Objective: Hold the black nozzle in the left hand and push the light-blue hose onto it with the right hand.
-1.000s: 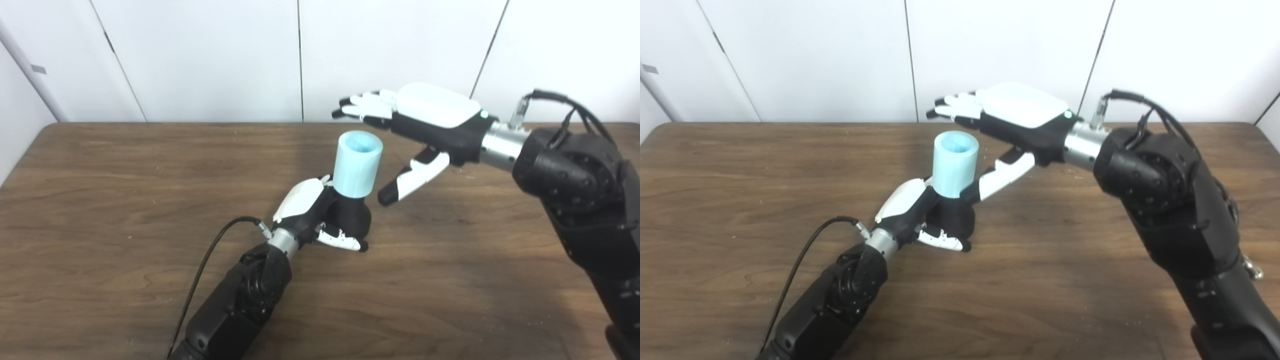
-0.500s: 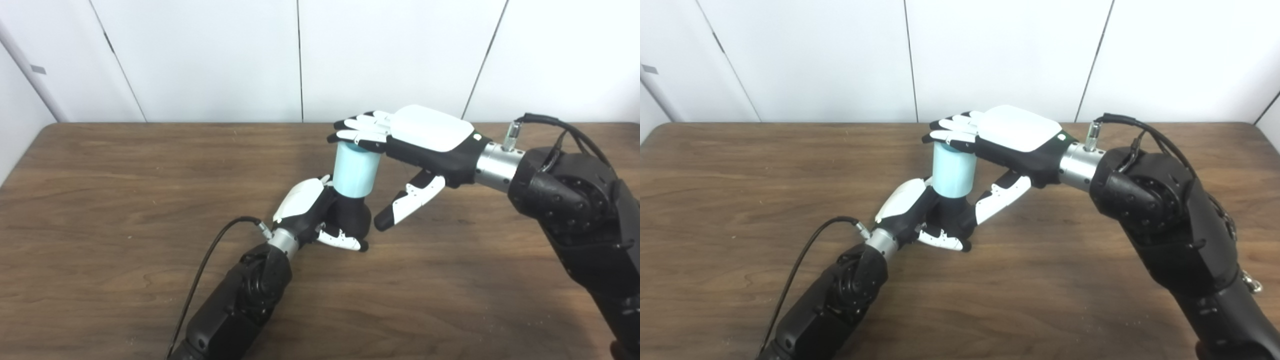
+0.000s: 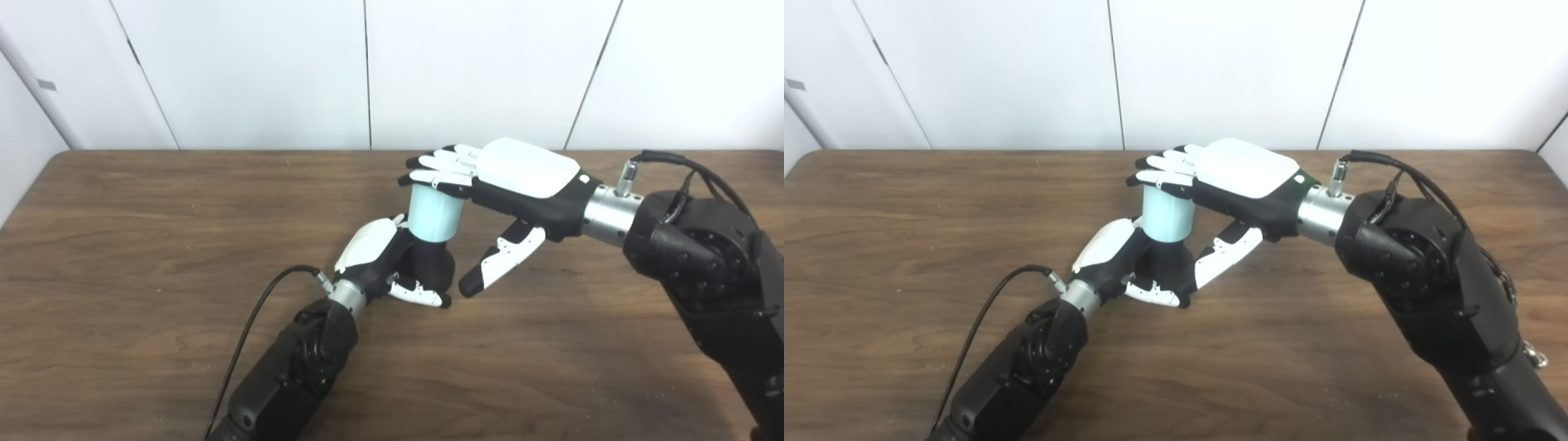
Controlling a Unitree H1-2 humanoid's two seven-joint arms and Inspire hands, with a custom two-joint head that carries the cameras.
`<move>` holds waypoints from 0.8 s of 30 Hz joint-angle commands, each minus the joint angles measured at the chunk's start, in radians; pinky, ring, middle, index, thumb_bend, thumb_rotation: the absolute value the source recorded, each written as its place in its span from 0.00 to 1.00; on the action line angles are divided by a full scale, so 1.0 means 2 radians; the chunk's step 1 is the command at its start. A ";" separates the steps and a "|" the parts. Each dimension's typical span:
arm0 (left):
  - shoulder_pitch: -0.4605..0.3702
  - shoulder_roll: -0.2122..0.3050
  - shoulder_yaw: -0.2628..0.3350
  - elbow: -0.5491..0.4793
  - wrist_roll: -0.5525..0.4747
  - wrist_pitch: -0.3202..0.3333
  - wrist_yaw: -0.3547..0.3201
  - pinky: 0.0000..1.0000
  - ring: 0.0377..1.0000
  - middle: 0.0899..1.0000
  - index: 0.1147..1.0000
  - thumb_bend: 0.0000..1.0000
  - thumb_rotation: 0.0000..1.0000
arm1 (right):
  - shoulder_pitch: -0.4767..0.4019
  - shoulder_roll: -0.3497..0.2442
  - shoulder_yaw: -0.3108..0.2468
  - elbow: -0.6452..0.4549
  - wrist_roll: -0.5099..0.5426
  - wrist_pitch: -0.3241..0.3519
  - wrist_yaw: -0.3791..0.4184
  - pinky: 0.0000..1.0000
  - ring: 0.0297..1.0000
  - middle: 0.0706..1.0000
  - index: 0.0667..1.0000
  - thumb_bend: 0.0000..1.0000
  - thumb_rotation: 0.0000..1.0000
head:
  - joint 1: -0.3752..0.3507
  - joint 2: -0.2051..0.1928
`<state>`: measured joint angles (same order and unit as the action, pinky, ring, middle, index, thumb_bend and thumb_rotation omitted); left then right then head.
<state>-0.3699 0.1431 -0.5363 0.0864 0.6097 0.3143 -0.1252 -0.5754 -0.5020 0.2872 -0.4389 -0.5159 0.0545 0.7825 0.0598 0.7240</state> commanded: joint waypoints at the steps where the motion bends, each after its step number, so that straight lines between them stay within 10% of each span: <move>1: 0.049 0.015 -0.025 0.063 0.010 0.045 -0.054 1.00 1.00 0.86 0.41 0.52 0.04 | -0.022 -0.011 -0.010 -0.005 0.006 -0.001 -0.006 1.00 1.00 1.00 0.95 0.71 1.00 | 0.000 0.000; 24: 0.045 0.016 -0.026 0.073 0.009 0.045 -0.058 1.00 1.00 0.86 0.41 0.52 0.04 | -0.023 -0.002 -0.025 0.010 0.009 0.012 -0.032 0.99 1.00 1.00 0.96 0.70 1.00 | -0.001 -0.002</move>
<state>-0.3725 0.1425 -0.5352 0.0899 0.6086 0.3137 -0.1253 -0.5778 -0.5014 0.2620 -0.4053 -0.5050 0.0759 0.7511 0.0583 0.7194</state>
